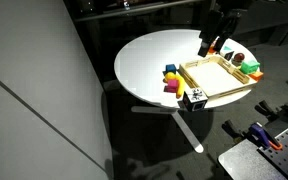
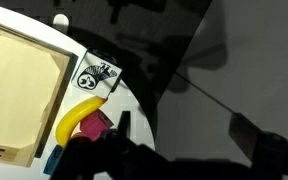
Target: Pick up the block with an owl image and drop it into the wooden tray
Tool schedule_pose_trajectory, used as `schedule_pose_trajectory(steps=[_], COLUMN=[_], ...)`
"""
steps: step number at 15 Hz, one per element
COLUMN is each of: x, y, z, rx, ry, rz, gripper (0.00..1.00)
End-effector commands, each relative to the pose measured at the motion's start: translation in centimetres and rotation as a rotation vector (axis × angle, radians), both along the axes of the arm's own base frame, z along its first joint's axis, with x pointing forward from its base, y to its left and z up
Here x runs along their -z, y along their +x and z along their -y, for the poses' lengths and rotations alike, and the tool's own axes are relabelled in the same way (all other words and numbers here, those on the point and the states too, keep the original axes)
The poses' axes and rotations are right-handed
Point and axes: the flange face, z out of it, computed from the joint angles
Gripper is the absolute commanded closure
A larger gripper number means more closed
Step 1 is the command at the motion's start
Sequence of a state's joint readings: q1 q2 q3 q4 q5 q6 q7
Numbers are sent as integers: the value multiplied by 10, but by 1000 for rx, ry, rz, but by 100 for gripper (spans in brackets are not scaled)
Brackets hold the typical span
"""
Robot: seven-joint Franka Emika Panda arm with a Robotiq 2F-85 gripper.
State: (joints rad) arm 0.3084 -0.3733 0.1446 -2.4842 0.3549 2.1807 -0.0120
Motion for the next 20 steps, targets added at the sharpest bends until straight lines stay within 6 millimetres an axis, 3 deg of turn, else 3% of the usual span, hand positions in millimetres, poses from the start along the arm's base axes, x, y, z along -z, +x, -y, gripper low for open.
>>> schedule_pose_trajectory(steps=[1,8,13,20], x=[-1,3,18,51], y=[0,9,21,26], z=[0,0,-3,-25], rx=[0,47,138,215], ry=[0,-38,-156,-305], rz=[1,-16,-44,-34], gripper=[0,0,0,0])
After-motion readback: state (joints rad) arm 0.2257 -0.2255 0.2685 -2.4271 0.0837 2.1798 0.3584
